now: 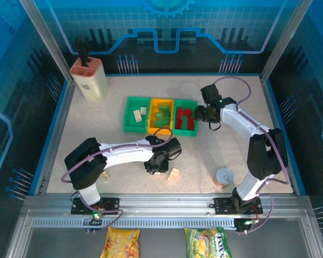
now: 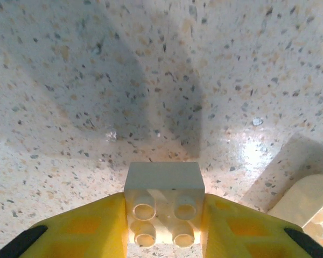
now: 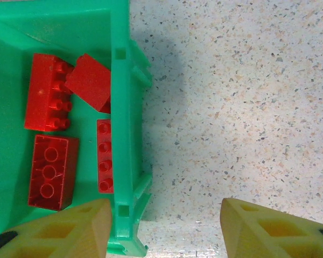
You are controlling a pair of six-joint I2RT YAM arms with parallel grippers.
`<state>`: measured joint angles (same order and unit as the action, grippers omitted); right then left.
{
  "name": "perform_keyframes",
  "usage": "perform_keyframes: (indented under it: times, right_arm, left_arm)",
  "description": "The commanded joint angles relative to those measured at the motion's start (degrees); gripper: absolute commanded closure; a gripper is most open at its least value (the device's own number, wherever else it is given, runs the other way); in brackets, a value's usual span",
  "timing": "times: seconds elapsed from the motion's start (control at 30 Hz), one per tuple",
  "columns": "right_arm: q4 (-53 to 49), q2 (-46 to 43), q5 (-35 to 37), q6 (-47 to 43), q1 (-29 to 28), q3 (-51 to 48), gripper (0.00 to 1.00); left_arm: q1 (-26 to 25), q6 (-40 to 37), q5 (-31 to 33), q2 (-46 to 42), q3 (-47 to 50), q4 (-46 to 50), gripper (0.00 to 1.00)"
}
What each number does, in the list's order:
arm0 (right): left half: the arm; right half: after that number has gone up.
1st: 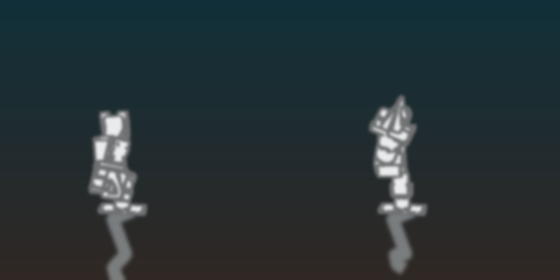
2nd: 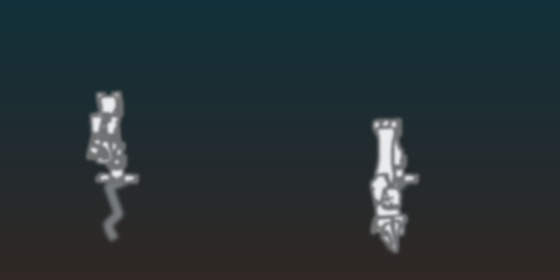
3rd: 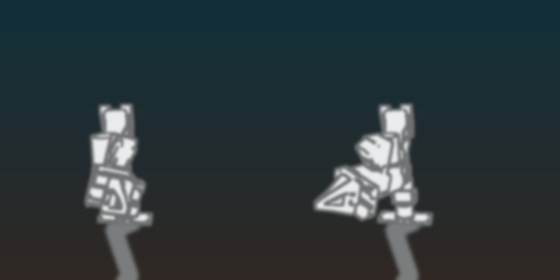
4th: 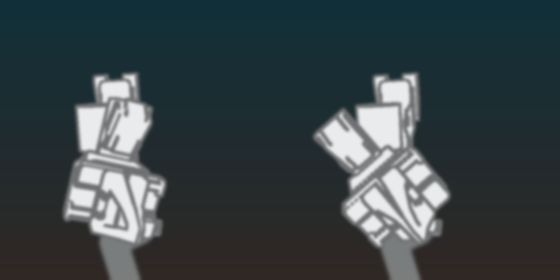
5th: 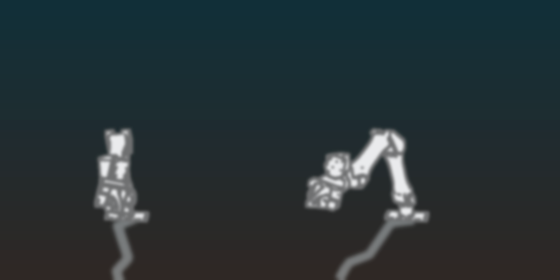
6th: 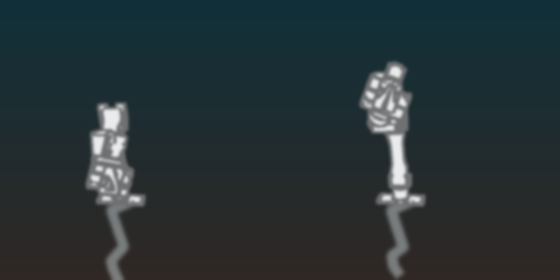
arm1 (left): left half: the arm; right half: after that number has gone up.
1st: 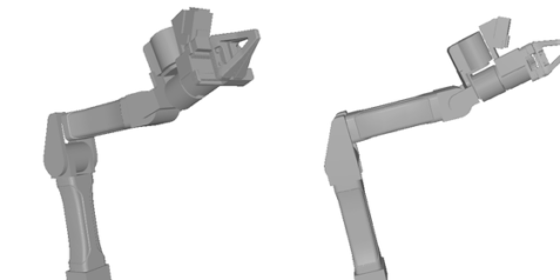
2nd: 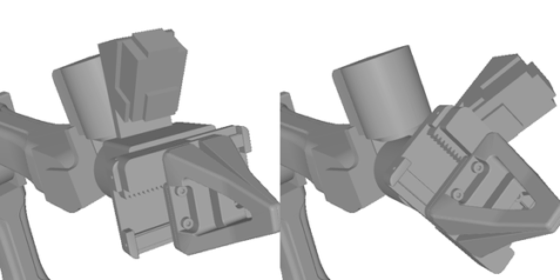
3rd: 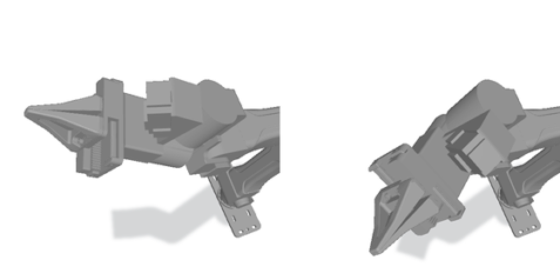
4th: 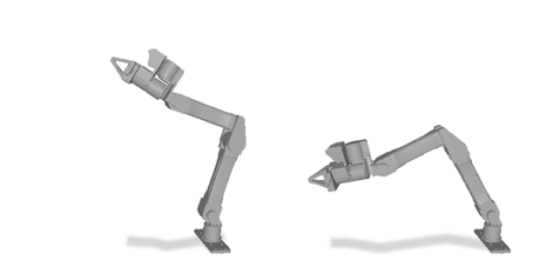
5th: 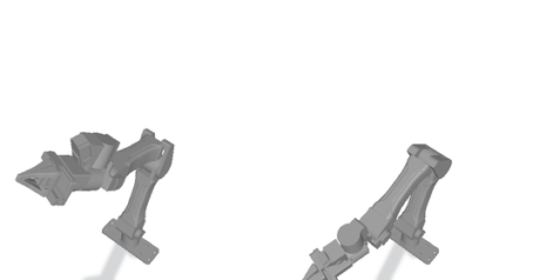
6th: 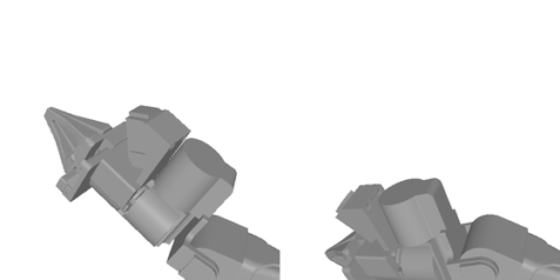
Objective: Sort the legos into containers by color
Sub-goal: Pick up the lego from the middle-left of the table, then place the lego in the container.
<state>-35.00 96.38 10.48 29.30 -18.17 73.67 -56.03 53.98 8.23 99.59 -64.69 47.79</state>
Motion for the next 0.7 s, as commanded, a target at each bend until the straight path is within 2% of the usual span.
perform_keyframes:
  times: [0.0, 0.67]
  right_arm:
    - [-1.38, -1.88, 1.20, 0.05, 1.06, -1.07, 0.44]
    - [-7.24, -8.95, 6.48, 3.83, 1.16, -4.05, 0.44]
  left_arm:
    - [2.92, -4.14, 0.97, -1.83, -1.73, 2.48, 0.64]
    - [27.70, -29.47, -4.56, 3.06, -15.79, 5.06, 0.64]
